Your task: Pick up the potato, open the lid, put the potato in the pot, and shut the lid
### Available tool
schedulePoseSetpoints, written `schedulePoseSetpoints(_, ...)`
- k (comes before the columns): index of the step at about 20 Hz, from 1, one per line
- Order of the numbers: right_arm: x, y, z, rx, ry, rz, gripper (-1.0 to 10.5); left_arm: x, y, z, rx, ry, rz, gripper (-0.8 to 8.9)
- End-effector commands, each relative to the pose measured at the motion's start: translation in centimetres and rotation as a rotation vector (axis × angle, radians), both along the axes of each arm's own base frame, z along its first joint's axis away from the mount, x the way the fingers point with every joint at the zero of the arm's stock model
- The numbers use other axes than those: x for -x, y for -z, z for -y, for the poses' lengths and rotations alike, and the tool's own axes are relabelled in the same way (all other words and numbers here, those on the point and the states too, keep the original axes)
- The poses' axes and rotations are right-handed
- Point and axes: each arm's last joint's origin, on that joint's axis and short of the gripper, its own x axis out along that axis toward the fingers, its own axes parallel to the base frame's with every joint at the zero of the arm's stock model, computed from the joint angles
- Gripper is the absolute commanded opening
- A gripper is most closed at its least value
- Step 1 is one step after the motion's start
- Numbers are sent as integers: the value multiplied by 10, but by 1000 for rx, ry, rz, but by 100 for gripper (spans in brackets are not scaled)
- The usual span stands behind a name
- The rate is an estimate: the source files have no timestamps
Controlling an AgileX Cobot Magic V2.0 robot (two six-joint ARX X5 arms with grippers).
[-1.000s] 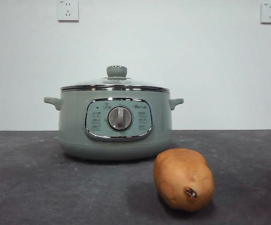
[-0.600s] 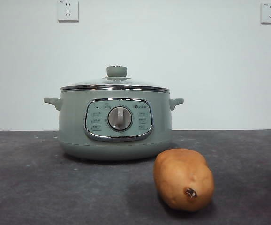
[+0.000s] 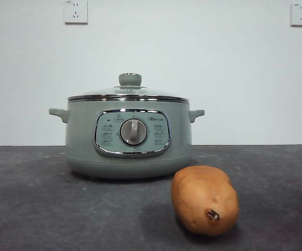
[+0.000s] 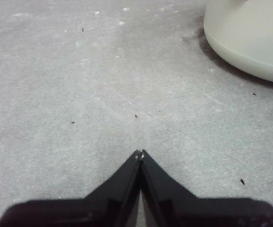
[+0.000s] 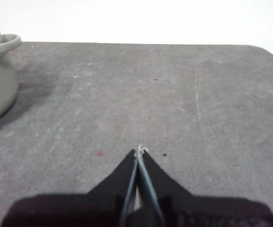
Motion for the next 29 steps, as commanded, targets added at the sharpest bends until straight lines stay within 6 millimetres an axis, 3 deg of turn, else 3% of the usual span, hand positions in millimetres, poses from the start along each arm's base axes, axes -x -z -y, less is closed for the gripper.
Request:
schedulePoseSetpoints(1, -1, 3, 0, -98, 14, -6, -16, 0, 2, 0, 8, -2, -2, -4)
schedulePoseSetpoints(6, -1, 0, 0, -224, 31, 19, -16, -1, -1, 0, 28, -10, 1, -5)
schedulePoseSetpoints(11, 2, -16, -1, -327, 16, 49, -16, -5, -17, 0, 64, -23, 17, -5)
schedulePoseSetpoints(18, 3, -57, -2, -423, -23, 31, -16, -18, -58, 2, 153, -8, 20, -5)
schedulePoseSetpoints(25, 0, -98, -7, -461, -129, -152, -4, -34, -107, 8, 249, 165, -18, -4)
schedulePoseSetpoints(29, -2, -112, -8, -482, -142, -272, 1, -41, -124, 11, 296, 266, -82, -3)
